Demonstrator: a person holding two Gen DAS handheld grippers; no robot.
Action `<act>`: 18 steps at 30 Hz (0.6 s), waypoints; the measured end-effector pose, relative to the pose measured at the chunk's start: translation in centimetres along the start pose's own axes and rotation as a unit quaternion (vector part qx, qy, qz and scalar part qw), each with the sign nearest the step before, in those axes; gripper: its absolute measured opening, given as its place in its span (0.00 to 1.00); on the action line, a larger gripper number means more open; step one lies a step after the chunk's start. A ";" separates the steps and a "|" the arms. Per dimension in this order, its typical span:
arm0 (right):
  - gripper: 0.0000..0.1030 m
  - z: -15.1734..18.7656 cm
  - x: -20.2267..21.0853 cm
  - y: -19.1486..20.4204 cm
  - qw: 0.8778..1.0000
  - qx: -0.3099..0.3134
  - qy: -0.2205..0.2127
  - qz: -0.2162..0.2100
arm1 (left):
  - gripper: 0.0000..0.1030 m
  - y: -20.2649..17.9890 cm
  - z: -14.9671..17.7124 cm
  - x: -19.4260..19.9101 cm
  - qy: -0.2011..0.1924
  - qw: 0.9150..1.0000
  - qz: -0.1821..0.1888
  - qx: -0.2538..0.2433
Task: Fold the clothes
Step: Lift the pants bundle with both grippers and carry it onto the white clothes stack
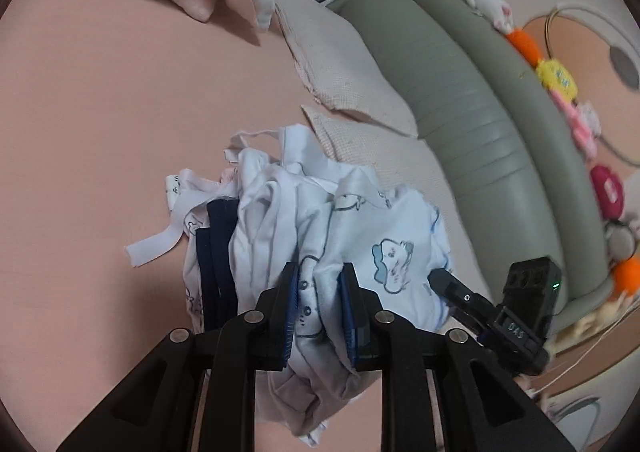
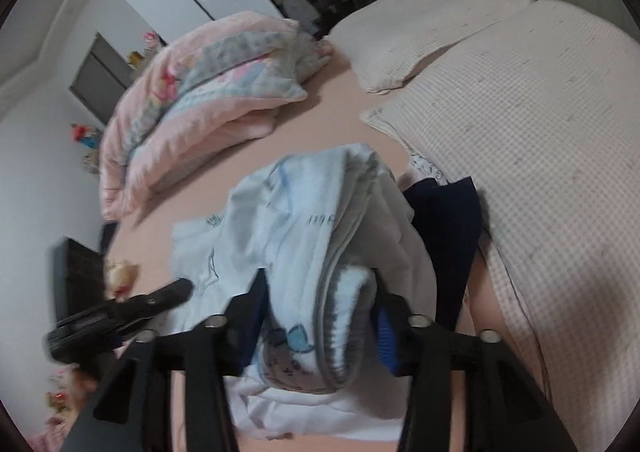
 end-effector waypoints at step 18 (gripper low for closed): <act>0.54 0.3 -3.2 -0.2 0.996 0.052 -0.027 0.069 | 0.34 -6.7 -0.4 -2.4 0.004 0.942 -0.160 -0.296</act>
Point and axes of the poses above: each gripper's, at about its wrist camera, not at the fingertips, and x roughly against the way its jaws point, y to its left, z to its underside, the point moved 7 cm from there along -x, roughly the way its jaws point, and after that the axes turned 14 degrees about -x, right-handed, at the moved point
